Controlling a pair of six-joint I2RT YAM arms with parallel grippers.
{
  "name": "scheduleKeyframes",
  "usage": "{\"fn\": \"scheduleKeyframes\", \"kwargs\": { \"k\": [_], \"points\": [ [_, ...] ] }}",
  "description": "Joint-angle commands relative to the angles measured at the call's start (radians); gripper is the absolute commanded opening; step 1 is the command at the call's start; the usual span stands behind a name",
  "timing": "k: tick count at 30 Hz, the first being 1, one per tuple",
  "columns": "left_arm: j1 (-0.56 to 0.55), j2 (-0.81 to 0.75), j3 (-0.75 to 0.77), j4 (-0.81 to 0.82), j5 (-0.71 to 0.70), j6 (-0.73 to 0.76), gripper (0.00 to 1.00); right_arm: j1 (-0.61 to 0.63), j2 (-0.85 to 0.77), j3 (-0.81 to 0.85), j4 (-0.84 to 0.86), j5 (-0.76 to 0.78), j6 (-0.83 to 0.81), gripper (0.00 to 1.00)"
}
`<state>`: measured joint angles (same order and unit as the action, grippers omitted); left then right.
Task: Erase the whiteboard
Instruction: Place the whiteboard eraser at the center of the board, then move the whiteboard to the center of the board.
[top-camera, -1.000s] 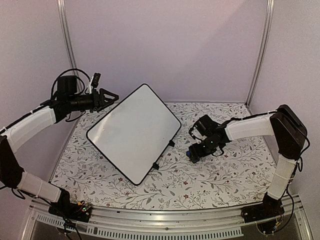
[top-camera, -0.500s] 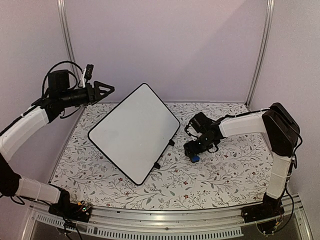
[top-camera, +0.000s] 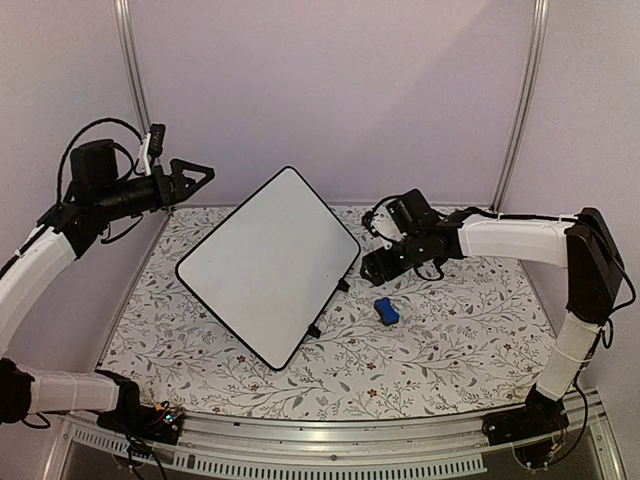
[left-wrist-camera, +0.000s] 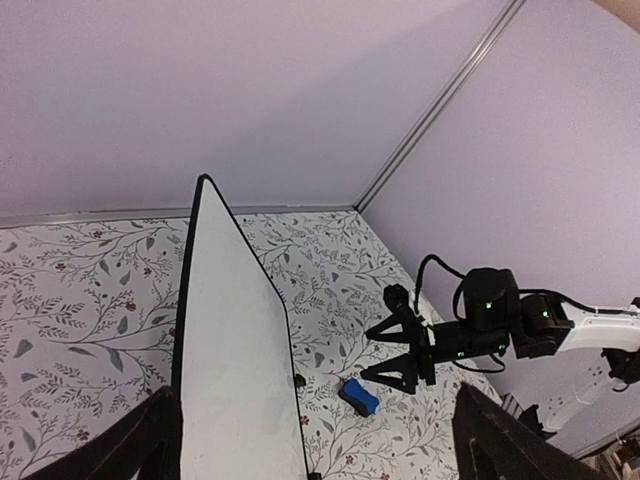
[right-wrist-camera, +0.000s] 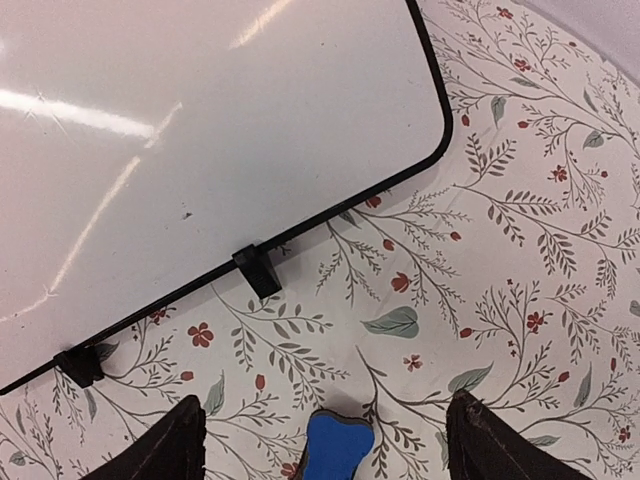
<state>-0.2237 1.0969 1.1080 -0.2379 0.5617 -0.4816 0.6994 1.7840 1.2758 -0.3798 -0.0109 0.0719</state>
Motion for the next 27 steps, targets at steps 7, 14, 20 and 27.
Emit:
{"fn": "scheduleKeyframes", "kwargs": {
  "k": [7, 14, 20, 27],
  "points": [
    [-0.006, -0.171, -0.088, -0.175, -0.216, 0.031, 1.00, 0.041, 0.089, 0.034, 0.079, -0.088, -0.240, 0.68],
    [-0.006, -0.271, -0.119, -0.244, -0.274, 0.029, 1.00, 0.056, 0.246, 0.129, 0.117, -0.001, -0.291, 0.67],
    [-0.005, -0.300, -0.129, -0.269, -0.287, 0.035, 1.00, 0.057, 0.344, 0.173, 0.134, 0.032, -0.316, 0.61],
    [-0.005, -0.311, -0.127, -0.279, -0.294, 0.031, 1.00, 0.056, 0.388, 0.177, 0.194, 0.005, -0.313, 0.49]
  ]
}}
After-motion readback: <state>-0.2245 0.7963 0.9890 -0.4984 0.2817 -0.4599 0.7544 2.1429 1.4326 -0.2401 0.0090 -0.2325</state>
